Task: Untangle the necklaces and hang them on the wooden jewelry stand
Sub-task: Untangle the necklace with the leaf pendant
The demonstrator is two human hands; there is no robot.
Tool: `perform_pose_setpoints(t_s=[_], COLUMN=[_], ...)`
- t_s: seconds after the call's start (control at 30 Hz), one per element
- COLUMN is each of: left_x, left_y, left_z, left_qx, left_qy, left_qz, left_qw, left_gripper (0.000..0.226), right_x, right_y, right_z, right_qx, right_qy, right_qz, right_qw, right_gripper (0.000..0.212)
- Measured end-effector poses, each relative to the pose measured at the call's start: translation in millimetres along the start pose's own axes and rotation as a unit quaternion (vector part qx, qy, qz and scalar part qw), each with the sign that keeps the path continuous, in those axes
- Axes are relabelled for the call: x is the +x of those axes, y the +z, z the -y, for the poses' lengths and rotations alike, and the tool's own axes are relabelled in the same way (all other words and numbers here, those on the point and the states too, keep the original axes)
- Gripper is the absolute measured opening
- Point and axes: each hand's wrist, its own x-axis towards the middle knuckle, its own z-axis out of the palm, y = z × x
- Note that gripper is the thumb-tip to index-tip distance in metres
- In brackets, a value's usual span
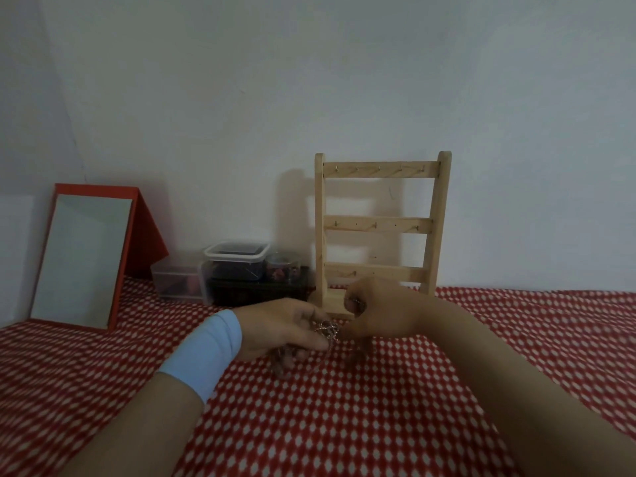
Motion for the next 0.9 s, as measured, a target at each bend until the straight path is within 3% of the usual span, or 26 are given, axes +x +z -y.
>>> perform_pose_setpoints(t_s=[0.13,0.23,0.37,0.47,0.5,0.6,0.7,0.8,0.9], left_x=[1.0,11.9,27.0,26.7,25.9,19.3,22.3,26.0,25.8], left_y=[-6.7,0.3,5.1,5.9,8.1,18.1,23.4,19.1,17.5], left_z=[-4.7,3.3,16.2,22.0,23.4,20.2,21.3,27.5,33.1], left_qx=[0.208,0.288,0.326,0.428,0.423,0.301,0.353,0.317,0.3], left_qy=[0.008,0.0,0.027,0.064,0.092,0.136,0.133,0.147,0.14], left_qz=[-0.058,-0.083,-0.185,-0.288,-0.3,-0.217,-0.15,-0.174,-0.193], left_qw=[0.976,0.954,0.927,0.854,0.85,0.919,0.914,0.921,0.924], left_gripper=[0.024,0.022,0.011,0.008,0.009,0.016,0.03,0.015,0.011], right_x=[-2.4,-0.6,6.7,11.4,13.2,14.9,12.0,6.1,8.9], right_y=[-6.8,1.8,11.6,19.1,21.8,24.8,21.4,22.8,28.6], right_z=[-8.2,-12.9,-16.0,-22.7,-24.8,-22.7,-14.4,-8.3,-15.1], right_qx=[-0.032,-0.051,-0.048,-0.1,-0.136,-0.177,-0.1,-0.052,-0.056], right_qy=[0.078,0.118,0.131,0.136,0.138,0.117,0.055,0.025,0.01], right_qz=[0.117,0.163,0.071,-0.018,-0.03,-0.058,-0.039,0.035,0.011], right_qw=[0.99,0.978,0.988,0.985,0.981,0.975,0.993,0.998,0.998], right_gripper=[0.027,0.031,0.044,0.036,0.033,0.026,0.021,0.02,0.018])
